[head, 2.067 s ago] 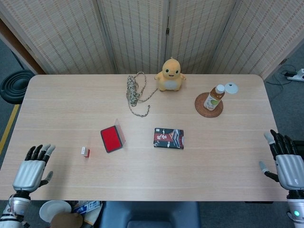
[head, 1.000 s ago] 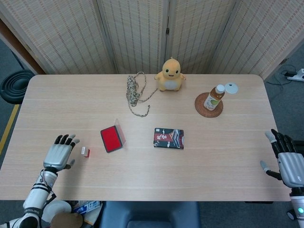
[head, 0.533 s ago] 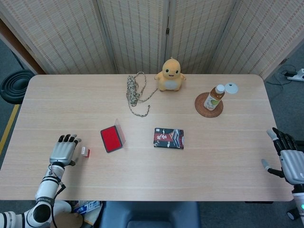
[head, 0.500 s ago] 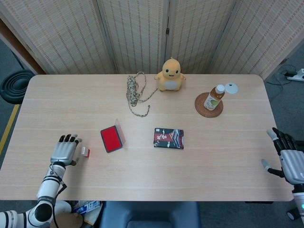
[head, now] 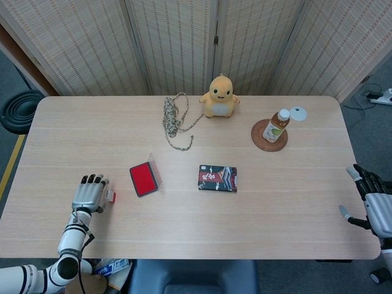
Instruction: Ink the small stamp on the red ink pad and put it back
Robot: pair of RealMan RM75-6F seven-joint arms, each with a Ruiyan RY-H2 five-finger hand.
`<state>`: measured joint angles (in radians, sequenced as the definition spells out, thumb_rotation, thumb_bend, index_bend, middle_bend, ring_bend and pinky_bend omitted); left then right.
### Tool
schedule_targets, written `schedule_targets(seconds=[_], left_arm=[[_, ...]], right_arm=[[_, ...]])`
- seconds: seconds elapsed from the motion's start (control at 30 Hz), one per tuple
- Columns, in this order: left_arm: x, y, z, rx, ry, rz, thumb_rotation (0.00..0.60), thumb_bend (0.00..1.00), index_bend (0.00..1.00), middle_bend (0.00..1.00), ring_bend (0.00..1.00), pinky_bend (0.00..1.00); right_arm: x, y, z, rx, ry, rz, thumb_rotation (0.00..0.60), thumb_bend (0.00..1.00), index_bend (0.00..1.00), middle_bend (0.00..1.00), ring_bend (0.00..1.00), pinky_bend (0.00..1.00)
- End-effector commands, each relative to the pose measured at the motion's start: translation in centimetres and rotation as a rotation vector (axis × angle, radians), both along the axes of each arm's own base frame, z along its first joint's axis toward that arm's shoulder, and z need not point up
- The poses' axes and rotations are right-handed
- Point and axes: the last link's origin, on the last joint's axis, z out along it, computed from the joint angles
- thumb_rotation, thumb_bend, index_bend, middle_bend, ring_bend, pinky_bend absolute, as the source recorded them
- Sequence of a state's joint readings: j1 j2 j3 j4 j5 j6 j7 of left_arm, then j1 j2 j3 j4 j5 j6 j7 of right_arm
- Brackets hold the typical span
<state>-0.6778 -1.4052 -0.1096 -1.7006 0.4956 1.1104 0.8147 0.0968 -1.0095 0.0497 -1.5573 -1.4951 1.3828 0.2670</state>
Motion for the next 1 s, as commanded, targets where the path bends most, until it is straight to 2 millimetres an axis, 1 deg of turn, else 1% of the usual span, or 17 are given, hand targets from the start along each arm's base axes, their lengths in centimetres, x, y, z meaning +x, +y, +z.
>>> schedule_targets(seconds=[0.03,0.17,0.7,0.87,1.0], left_arm=[[0.0,0.0,-0.1,0.001,-0.001,0.002,0.600,0.34,0.20,0.11,0.00,0.00],[-0.2,0.0,-0.3,0.001,-0.006,0.005,0.600,0.34,0.22,0.14,0.00,0.00],[-0.1,0.4,-1.2,0.001,-0.015,0.002,0.600,0.34,0.24,0.16,0.00,0.00],[-0.1,0.4,-1.2,0.009,-0.008,0.008,0.600,0.34,0.28,0.21,0.00,0.00],[0.0,0.4,-1.4,0.009,-0.006,0.013,0.600,0.34,0.29,0.22,0.00,0.00]], right_arm=[[0.0,0.0,0.0,0.001,0.000,0.001,0.600,0.30,0.00,0.00,0.00,0.00],[0.0,0.1,0.1,0.000,-0.002,0.002,0.600,0.30,0.00,0.00,0.00,0.00],[0.0,0.1,0.2,0.004,-0.007,0.003,0.600,0.30,0.00,0.00,0.00,0.00],[0.0,0.1,0.1,0.005,-0.008,0.002,0.600,0.30,0.00,0.00,0.00,0.00],[0.0,0.1,0.2,0.005,-0.008,0.003,0.600,0.30,0.00,0.00,0.00,0.00]])
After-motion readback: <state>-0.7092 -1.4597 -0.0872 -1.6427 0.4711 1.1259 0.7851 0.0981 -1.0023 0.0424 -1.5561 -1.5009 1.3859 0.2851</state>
